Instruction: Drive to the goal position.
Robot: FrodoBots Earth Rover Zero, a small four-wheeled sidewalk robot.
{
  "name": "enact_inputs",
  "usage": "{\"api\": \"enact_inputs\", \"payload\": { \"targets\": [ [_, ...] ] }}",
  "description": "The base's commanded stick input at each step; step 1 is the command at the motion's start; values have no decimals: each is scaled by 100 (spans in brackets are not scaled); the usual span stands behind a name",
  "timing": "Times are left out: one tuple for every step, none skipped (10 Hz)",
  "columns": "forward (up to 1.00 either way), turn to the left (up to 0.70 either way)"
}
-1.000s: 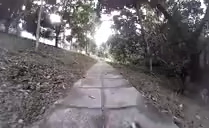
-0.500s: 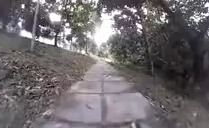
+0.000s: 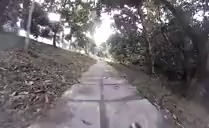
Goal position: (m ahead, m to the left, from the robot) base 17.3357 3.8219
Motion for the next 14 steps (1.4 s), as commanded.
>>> {"api": "enact_inputs", "payload": {
  "targets": [
    [70, 0],
    [70, 0],
    [70, 0],
    [70, 0],
    [70, 0],
    [70, 0],
    [70, 0],
    [70, 0],
    [70, 0],
    [70, 0],
    [70, 0],
    [70, 0],
    [70, 0],
    [70, 0]
  ]
}}
